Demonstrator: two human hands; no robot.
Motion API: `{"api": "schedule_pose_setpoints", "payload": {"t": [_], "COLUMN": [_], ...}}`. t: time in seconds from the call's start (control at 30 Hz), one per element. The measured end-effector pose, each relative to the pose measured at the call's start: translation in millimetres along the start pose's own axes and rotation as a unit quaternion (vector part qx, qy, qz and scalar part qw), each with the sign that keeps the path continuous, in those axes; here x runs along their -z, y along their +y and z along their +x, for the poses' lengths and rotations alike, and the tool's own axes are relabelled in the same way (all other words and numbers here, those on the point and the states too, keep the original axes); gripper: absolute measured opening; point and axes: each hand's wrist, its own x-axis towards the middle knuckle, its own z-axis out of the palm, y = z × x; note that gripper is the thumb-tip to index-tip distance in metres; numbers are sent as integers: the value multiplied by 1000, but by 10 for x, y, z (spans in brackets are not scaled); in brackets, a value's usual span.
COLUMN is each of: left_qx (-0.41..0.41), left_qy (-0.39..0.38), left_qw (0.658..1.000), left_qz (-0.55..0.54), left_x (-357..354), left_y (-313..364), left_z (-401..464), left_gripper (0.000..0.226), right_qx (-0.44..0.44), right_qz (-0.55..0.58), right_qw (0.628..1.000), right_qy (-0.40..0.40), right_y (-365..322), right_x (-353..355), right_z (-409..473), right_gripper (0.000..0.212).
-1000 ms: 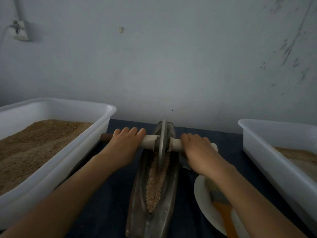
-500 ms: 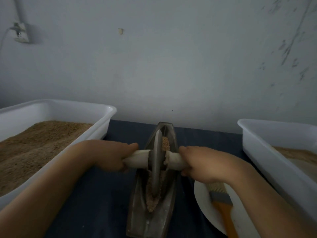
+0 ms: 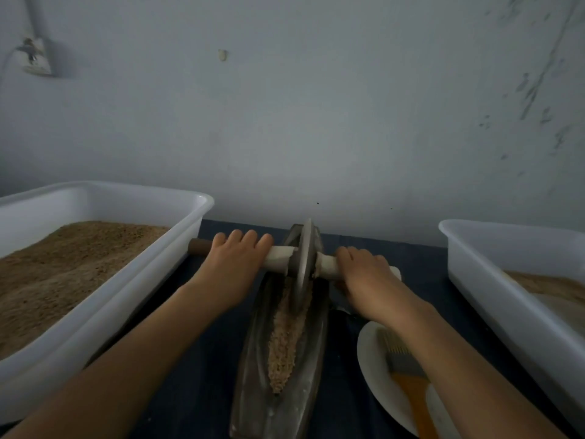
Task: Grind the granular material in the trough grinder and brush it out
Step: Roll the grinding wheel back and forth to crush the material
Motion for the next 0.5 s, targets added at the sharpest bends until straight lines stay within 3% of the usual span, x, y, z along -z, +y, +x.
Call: {"api": "schedule_pose_setpoints", "payload": {"t": [0.13,0.3,0.5], "left_qx": [-17,-69,-98], "left_qy": [-117,-295,-353], "left_qw": [991,942,918], "left_qz": [-61,-142,-150], "left_x": [159,483,612], "left_y": [-87,-177,-218], "left_z": [-80,-213,-240], "left_gripper": [47,34,29], "right_qx": [27,46,65], "right_qz": [-1,65,73], "right_qw": [998,979,959], "right_qy": [-59,-190,-265], "right_y": [-86,-202,-205], "right_x": [168,500,641], "right_z": [-94,-270,-337], "right_gripper": [26,32,33]}}
